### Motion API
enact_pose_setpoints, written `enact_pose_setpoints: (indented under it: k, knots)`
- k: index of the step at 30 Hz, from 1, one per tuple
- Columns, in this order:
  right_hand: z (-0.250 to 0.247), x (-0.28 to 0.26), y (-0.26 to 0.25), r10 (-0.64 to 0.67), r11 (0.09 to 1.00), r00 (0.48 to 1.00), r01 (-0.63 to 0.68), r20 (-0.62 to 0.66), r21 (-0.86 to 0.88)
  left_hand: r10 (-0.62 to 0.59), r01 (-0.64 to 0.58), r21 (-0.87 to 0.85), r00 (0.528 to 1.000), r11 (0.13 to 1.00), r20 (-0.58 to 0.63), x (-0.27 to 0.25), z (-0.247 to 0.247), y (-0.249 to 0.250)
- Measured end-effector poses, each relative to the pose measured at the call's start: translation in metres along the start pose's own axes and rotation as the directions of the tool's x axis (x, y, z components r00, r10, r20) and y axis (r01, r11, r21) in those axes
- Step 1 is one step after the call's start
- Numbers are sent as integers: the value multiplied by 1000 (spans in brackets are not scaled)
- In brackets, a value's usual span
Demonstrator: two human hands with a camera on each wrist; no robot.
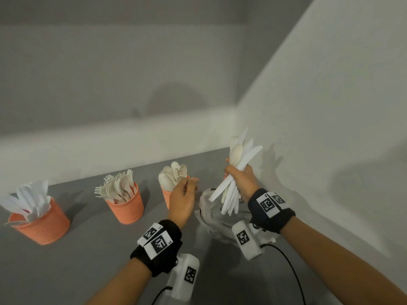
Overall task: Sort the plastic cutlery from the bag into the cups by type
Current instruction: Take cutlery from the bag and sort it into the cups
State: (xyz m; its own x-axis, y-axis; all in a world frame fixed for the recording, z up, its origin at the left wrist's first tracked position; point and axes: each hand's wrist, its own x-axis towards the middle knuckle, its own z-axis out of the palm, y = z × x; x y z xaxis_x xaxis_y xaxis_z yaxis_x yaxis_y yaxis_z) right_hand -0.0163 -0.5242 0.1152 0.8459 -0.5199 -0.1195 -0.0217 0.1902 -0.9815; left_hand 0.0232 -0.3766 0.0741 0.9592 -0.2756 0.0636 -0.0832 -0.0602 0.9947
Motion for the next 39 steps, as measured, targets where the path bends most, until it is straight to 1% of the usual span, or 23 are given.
enact_pose_setpoints:
  k: [2, 4, 7, 8, 10, 12, 14, 17, 19, 22, 25, 27, 30, 32, 35, 36, 39]
  knots:
    - [17, -1, -3, -14, 1000, 1000, 14, 13, 16, -181, 189, -149, 981, 971, 63, -4, -7, 13]
    - [40, -3, -2, -17, 999, 999, 15, 52, 37, -301, 329, -216, 941, 919, 153, -8, -15, 22]
    - [82, -15, 3, -17, 994, 994, 6, 110, 106, -375, 427, -259, 899, 866, 226, -12, -36, 20]
    - [96, -19, 4, -21, 992, 995, 9, 100, 123, -394, 449, -255, 887, 856, 240, -13, -45, 17]
    - [123, -28, 8, -25, 989, 998, 16, 57, 148, -437, 510, -310, 856, 803, 277, -19, -63, 16]
    - [148, -36, 13, -24, 990, 1000, 21, 19, 141, -438, 539, -437, 841, 720, 316, -25, -84, 15]
    - [170, -45, 18, -22, 993, 1000, 23, -5, 118, -442, 550, -560, 834, 620, 330, -29, -107, 16]
    - [201, -62, 27, -41, 989, 999, 36, 33, 140, -440, 523, -703, 838, 481, 323, -34, -141, 13]
    - [219, -75, 32, -92, 989, 992, 81, 86, 123, -458, 502, -750, 838, 432, 297, -37, -162, 8]
    - [243, -92, 44, -105, 993, 984, 97, 144, 64, -507, 501, -761, 820, 412, 265, -42, -191, 2]
    - [268, -105, 55, -77, 997, 984, 78, 163, -1, -557, 520, -762, 790, 386, 257, -48, -218, 1]
    - [278, -111, 58, -60, 998, 985, 60, 163, 1, -571, 532, -760, 777, 373, 264, -51, -231, 0]
    - [288, -122, 60, -78, 996, 985, 82, 154, -23, -559, 533, -748, 786, 396, 264, -53, -245, -3]
    - [297, -127, 69, -91, 995, 981, 98, 172, -36, -556, 528, -746, 790, 406, 257, -54, -252, -6]
    - [306, -130, 74, -45, 997, 962, 61, 269, -51, -564, 550, -719, 782, 424, 265, -56, -262, -4]
    - [306, -131, 72, -33, 997, 948, 52, 317, -51, -571, 561, -707, 776, 430, 268, -57, -264, -3]
    - [307, -133, 68, 23, 998, 884, 7, 467, -62, -577, 591, -668, 765, 452, 286, -58, -272, -2]
